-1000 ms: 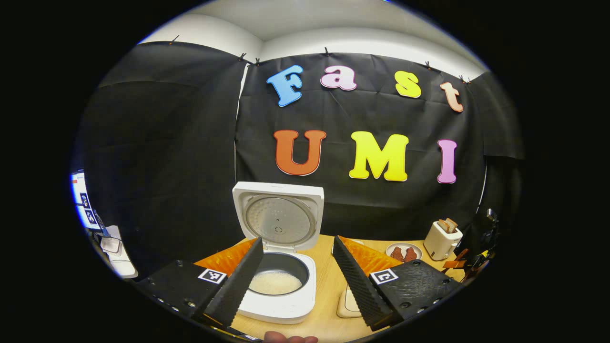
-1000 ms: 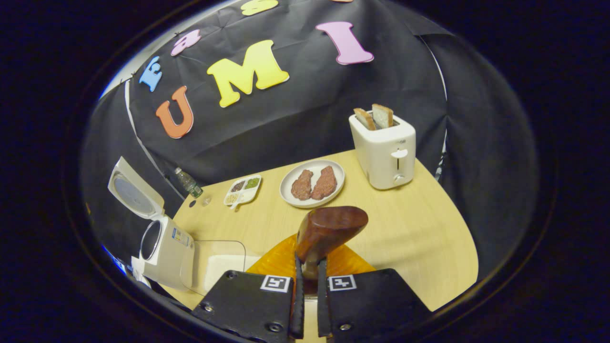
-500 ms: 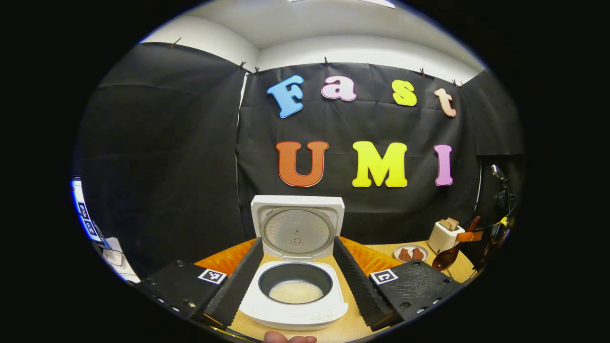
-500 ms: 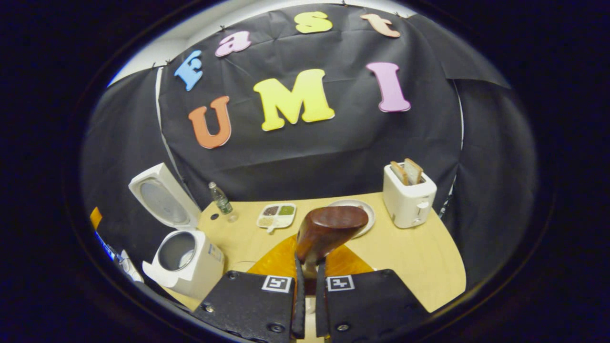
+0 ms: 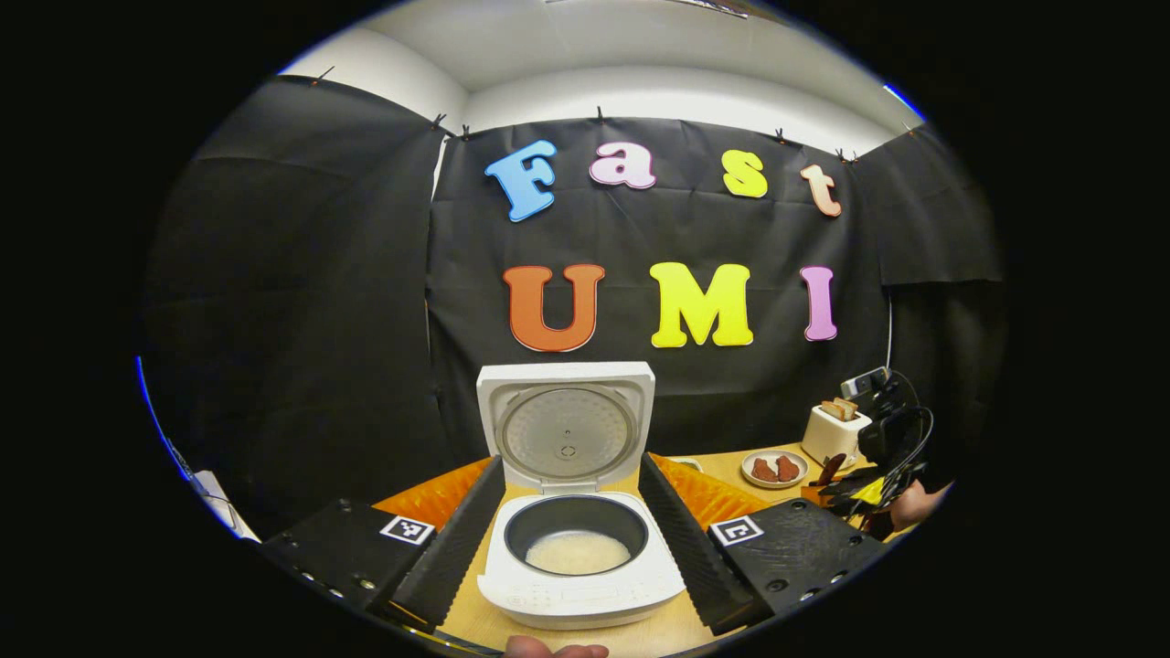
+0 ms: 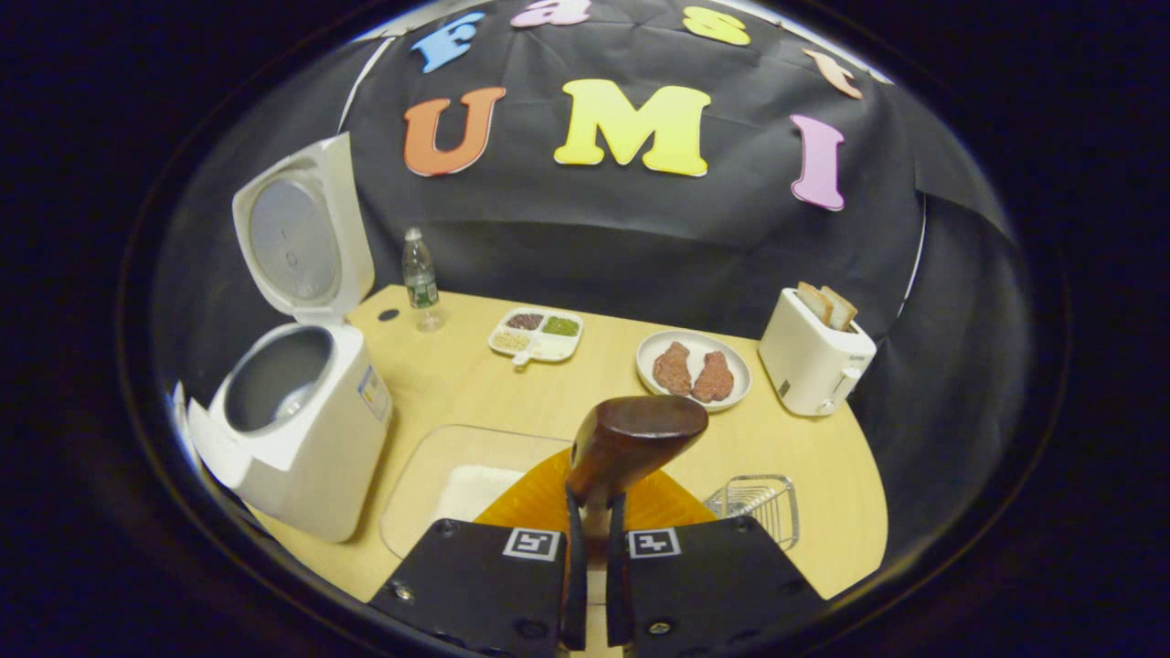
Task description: Close the left gripper, press the button to open the rice cooker; take a wooden spoon from the chopstick holder with the right hand, scoop a spoonful of rice and pour it into the rice cooker, then put the wooden spoon back into the chopstick holder.
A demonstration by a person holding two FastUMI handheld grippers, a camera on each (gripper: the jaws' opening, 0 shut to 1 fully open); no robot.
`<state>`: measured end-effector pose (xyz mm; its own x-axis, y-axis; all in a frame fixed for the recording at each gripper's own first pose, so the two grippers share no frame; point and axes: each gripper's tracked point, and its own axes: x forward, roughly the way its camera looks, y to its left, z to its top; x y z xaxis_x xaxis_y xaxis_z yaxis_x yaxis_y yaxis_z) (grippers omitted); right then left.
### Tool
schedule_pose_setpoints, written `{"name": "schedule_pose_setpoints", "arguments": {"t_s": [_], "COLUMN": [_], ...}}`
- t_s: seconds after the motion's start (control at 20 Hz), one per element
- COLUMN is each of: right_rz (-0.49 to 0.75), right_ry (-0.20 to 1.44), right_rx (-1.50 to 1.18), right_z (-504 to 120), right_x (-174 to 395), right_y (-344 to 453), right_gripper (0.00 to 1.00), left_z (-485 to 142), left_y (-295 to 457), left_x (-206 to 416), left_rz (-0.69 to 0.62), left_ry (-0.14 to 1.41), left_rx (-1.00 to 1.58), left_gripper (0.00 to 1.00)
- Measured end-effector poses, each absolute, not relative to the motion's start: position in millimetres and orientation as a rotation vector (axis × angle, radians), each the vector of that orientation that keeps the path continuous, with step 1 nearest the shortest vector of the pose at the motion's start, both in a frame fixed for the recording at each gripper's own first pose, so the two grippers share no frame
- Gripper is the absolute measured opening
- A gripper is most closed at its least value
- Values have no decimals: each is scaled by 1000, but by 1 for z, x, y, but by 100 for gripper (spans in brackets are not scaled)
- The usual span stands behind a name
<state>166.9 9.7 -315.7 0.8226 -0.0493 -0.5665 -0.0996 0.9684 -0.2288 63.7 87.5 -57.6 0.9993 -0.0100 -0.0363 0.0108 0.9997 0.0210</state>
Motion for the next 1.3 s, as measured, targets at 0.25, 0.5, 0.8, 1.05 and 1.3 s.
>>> {"name": "schedule_pose_setpoints", "arguments": {"t_s": [0.25,0.5,0.8,1.05,1.3], "right_rz": [10,67,98,129,111], "right_ry": [548,620,667,687,684], "right_rx": [-449,-112,282,502,642], "right_z": [-337,-355,-352,-348,-341], "right_x": [162,151,152,151,153], "right_y": [31,74,92,90,58], "right_gripper": [13,14,13,14,14], "left_z": [-71,-77,-76,-72,-69], "left_y": [98,104,82,73,60], "left_x": [52,49,46,46,44], "left_rz": [-29,2,-7,-1,17], "left_ry": [92,132,148,150,159], "left_rx": [19,29,20,8,9], "left_gripper": [94,94,94,94,94]}}
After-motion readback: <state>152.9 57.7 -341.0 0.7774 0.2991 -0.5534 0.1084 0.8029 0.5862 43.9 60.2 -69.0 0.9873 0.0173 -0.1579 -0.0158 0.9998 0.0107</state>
